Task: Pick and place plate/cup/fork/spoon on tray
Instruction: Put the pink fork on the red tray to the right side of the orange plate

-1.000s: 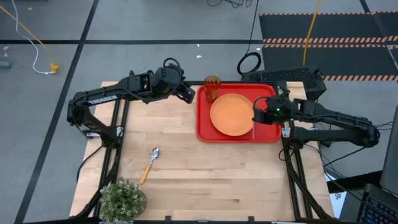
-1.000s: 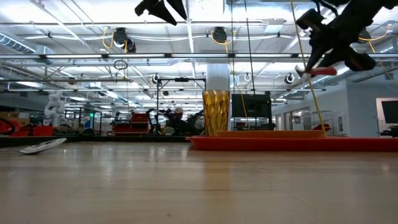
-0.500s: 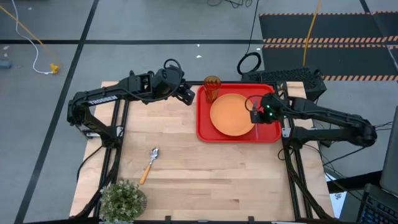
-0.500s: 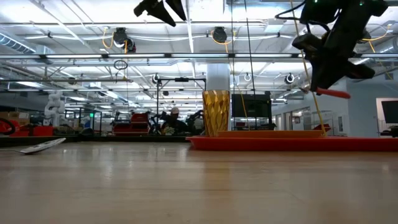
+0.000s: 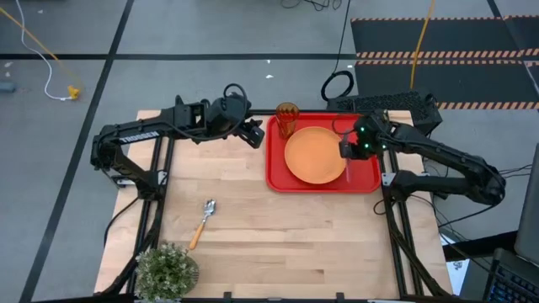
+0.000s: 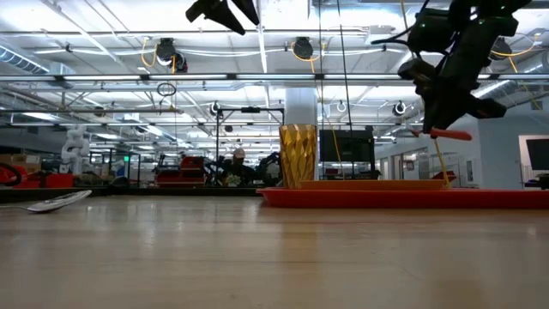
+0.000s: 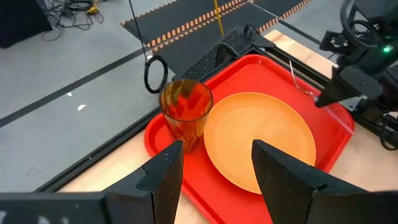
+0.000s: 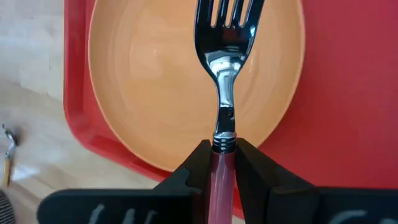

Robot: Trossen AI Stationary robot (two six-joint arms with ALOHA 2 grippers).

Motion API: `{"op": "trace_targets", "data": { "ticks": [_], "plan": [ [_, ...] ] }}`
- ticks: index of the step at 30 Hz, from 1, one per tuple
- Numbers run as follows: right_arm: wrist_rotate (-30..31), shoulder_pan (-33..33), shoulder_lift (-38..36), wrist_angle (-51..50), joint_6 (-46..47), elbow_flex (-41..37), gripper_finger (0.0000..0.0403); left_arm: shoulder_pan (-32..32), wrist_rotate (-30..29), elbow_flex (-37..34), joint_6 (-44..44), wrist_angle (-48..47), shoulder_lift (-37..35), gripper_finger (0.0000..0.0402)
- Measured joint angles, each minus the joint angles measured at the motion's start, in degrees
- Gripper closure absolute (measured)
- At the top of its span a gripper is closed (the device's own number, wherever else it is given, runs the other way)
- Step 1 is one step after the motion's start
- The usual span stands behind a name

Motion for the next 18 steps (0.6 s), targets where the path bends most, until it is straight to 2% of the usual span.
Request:
{"op": "trace_targets", "data": {
  "ticks": [8, 18],
  "plan": [
    [0.61, -5.07, 0.0, -4.38, -7.89, 0.0, 0.0364, -0.8, -0.02, 0.0, -1.81, -0.04, 0.0, 0.0211],
    [6.58, -9.46, 2.87, -8.76, -13.61, 0.0, 0.0364, -1.25, -0.04, 0.0, -2.38, -0.04, 0.0, 0.0211]
  ]
}}
